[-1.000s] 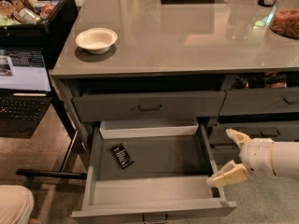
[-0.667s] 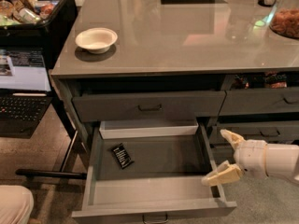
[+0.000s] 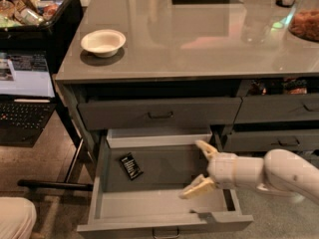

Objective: Pick rxbar chocolate from middle drawer and place on counter

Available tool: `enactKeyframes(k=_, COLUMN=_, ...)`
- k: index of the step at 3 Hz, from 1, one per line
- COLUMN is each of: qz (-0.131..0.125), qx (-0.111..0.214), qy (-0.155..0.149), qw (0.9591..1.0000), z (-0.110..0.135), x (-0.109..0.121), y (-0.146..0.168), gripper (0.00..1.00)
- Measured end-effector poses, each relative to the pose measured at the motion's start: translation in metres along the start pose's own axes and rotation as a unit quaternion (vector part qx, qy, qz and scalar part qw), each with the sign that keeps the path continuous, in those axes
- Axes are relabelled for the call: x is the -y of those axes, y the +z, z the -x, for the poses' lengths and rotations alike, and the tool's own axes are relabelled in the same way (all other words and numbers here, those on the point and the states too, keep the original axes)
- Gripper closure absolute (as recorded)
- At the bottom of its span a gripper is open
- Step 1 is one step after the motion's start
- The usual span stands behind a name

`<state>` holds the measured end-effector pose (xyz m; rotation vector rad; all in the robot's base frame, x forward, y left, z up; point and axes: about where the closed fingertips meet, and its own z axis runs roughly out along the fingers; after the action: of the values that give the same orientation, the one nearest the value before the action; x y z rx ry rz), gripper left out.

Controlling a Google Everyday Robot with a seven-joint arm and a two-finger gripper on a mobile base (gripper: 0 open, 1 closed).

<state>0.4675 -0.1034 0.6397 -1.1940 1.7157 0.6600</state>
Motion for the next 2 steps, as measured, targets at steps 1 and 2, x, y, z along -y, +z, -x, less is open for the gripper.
enactKeyframes(k=1, qz=0.028, qx=0.023, qy=-0.028, qw=0.9990, z=0.002, x=-0.015, y=0.067, gripper=0.00)
enactKeyframes(k=2, qz=0.043, qx=0.030, qy=-0.049, qw=0.9975, z=0.000, x=-0.028, y=0.127, gripper=0.00)
